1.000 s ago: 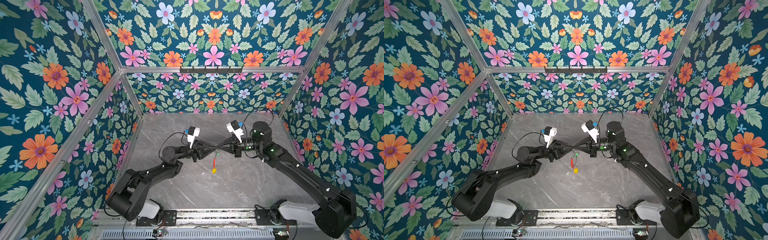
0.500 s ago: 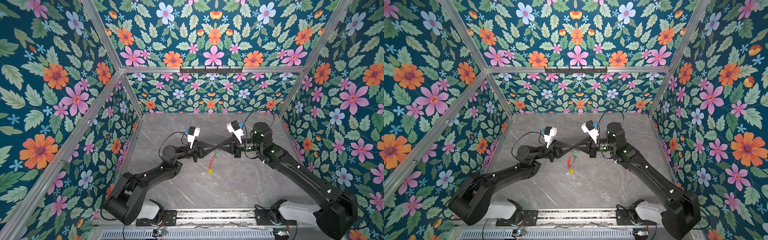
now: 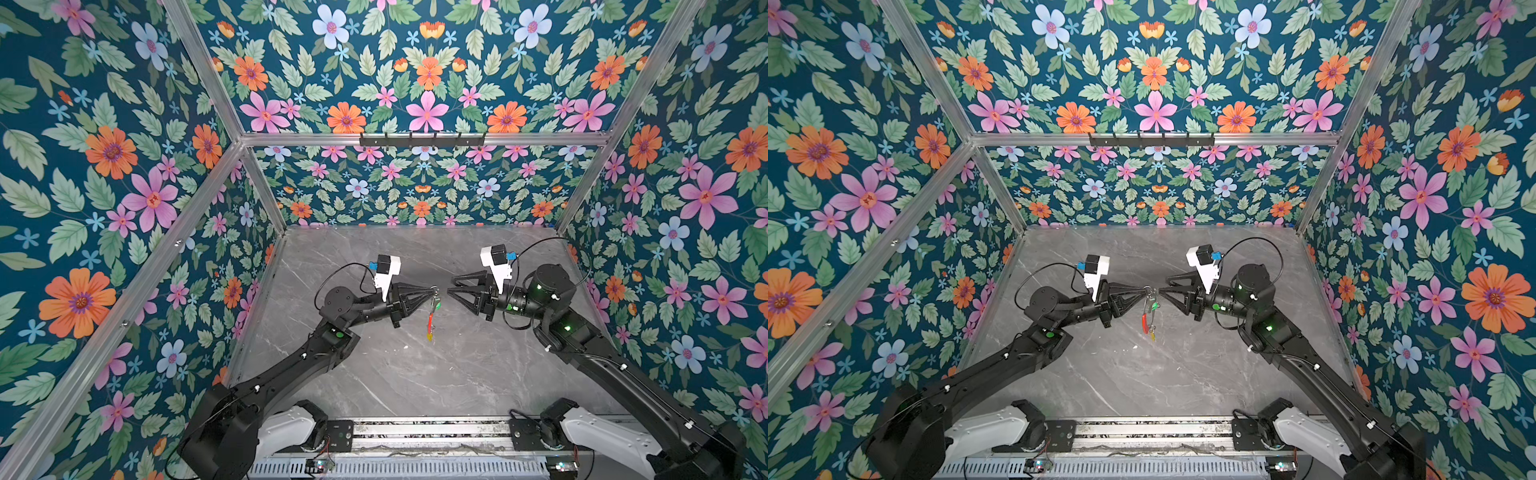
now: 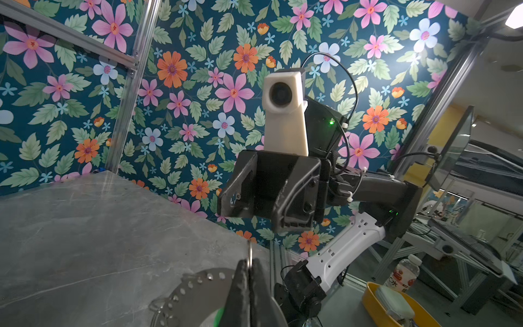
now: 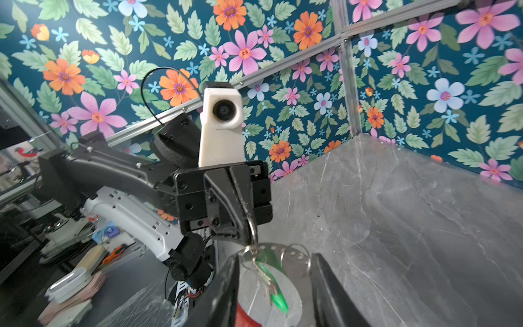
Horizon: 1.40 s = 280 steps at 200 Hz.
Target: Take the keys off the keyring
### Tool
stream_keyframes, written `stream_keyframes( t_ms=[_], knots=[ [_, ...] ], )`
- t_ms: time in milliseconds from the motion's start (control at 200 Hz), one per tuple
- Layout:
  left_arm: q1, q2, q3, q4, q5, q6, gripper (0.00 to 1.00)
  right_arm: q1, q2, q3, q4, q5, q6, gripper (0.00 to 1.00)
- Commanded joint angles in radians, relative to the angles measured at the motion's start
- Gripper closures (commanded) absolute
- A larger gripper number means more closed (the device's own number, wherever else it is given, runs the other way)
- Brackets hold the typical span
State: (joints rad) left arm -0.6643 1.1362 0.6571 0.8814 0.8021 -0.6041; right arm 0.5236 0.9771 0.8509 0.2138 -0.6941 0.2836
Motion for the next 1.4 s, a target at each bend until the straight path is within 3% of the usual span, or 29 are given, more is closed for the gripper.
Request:
stream_keyframes(
  t_ms=[0, 210, 425, 530, 770, 1060, 1250, 1395],
  knots=[
    [-0.027, -0.036, 0.019, -0.139, -0.086, 0.119, 1.00, -0.009, -0.028, -0.035, 0.071, 0.084, 0.023, 0.62],
    [-0.080, -0.095, 0.019, -0.248, -0.190, 0.234, 1.00, -0.047, -0.009, -0.063, 0.132, -0.054, 0.077, 0.66],
    [-0.090, -0.115, -0.017, -0.201, -0.181, 0.257, 1.00, -0.049, 0.078, -0.028, 0.254, -0.376, 0.159, 0.67],
    [-0.095, -0.118, -0.030, -0.175, -0.178, 0.257, 1.00, -0.049, 0.113, -0.024, 0.280, -0.417, 0.183, 0.67],
    [-0.095, -0.116, -0.036, -0.157, -0.176, 0.257, 1.00, -0.039, 0.140, -0.028, 0.245, -0.389, 0.168, 0.66],
    [-0.098, -0.129, -0.052, -0.154, -0.181, 0.267, 1.00, -0.025, 0.051, -0.089, 0.120, -0.213, 0.089, 0.64],
    [-0.100, -0.134, -0.088, -0.054, -0.159, 0.246, 1.00, 0.059, 0.042, -0.067, -0.041, -0.146, -0.046, 0.54],
    [-0.101, -0.148, -0.090, -0.045, -0.155, 0.247, 1.00, 0.067, 0.041, -0.080, -0.033, -0.131, -0.041, 0.54]
  ],
)
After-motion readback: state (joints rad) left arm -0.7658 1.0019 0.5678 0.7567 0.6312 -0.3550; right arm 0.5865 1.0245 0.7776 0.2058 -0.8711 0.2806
